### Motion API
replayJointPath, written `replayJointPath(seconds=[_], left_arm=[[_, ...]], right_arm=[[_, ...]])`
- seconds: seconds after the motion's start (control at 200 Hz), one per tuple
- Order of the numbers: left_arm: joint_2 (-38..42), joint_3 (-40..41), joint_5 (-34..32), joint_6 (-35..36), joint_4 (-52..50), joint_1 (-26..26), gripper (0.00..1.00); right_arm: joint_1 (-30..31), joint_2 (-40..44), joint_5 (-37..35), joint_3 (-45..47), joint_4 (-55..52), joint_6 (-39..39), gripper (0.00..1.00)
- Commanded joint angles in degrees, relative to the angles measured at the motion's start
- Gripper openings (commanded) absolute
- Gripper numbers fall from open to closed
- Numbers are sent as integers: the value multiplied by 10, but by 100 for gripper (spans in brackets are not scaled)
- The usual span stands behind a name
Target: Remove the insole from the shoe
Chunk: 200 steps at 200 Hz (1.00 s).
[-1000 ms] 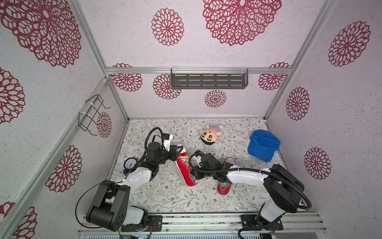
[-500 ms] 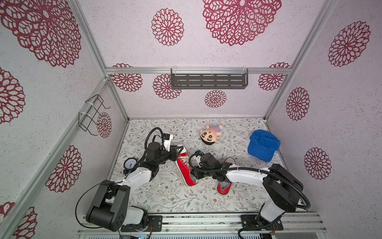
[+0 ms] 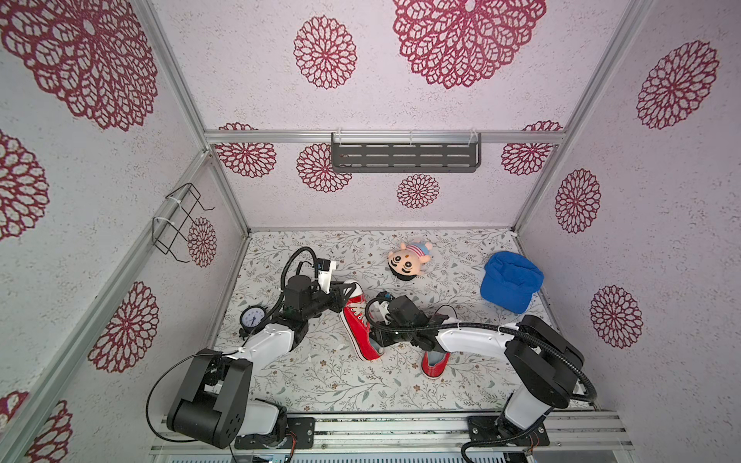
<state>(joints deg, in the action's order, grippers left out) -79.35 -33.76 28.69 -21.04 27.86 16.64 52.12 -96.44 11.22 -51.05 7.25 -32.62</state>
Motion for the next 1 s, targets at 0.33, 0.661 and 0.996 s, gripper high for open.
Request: replayJointPath(seconds=[0.33,0.661,0.996], left_arm=[[-3,-10,39,10,35,32,0],[39,-11,-10,40,4,34,0],[98,24,-111,111,18,56,0]], right_arm=[[10,-49,-12,-30,38,-3,13],[-2,77,-46,-13,-9,-12,0],[-25,136,74,25,93,-113,0]])
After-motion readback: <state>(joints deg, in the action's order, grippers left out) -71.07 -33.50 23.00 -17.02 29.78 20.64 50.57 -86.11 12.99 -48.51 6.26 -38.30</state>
